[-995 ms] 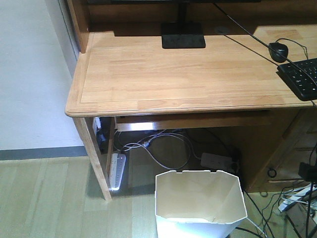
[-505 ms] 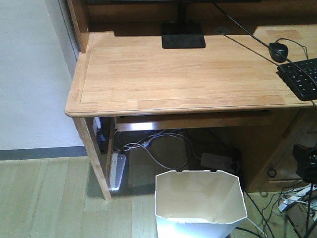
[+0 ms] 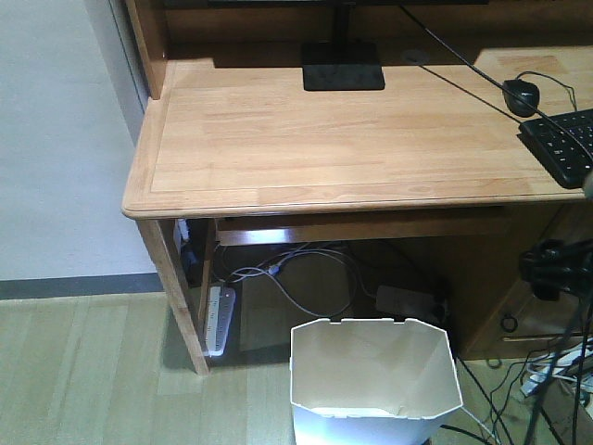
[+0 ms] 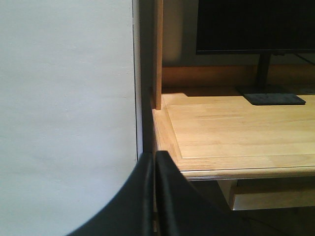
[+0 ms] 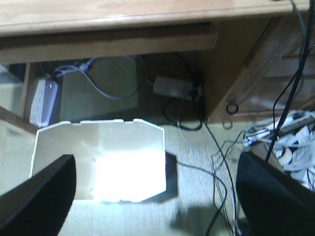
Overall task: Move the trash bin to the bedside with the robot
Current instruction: 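Lower the right gripper toward the rim of the white trash bin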
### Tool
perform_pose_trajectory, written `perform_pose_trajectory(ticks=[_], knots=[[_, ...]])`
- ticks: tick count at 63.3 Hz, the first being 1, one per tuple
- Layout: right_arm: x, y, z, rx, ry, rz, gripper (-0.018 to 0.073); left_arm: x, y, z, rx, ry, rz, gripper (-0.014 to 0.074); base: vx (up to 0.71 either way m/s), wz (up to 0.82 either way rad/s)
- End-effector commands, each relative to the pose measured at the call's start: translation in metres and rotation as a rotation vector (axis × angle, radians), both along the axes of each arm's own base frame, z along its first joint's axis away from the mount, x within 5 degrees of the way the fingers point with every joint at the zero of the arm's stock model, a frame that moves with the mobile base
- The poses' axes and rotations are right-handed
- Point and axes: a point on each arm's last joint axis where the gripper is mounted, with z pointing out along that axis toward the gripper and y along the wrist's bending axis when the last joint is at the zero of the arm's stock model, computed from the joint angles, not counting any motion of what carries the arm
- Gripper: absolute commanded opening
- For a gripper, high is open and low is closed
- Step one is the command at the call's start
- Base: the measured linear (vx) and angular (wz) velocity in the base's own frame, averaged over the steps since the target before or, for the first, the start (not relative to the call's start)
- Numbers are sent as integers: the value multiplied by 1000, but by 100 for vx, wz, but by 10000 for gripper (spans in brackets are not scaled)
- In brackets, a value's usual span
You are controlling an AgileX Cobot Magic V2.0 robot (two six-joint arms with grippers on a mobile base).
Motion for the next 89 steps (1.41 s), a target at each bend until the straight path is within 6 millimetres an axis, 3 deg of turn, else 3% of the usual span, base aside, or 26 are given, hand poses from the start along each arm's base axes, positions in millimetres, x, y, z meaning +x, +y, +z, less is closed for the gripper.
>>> perform_pose_trajectory(ticks=[1, 15, 32, 45, 69, 89], knots=[[26, -2, 0, -18, 6, 13, 610, 1, 0, -3, -17, -54, -2, -6, 0, 0], [58, -5, -47, -42, 206, 55, 596, 1, 0, -3, -17, -54, -2, -6, 0, 0], [81, -39, -102, 83, 384, -19, 592, 1, 0, -3, -17, -54, -2, -6, 0, 0], [98, -39, -136, 110, 425, 90, 592, 1, 0, -3, -17, -54, -2, -6, 0, 0], [100, -43, -220, 76, 569, 158, 590, 1, 0, -3, -17, -54, -2, -6, 0, 0], [118, -46, -275, 68, 640, 238, 590, 1, 0, -3, -17, -54, -2, -6, 0, 0]])
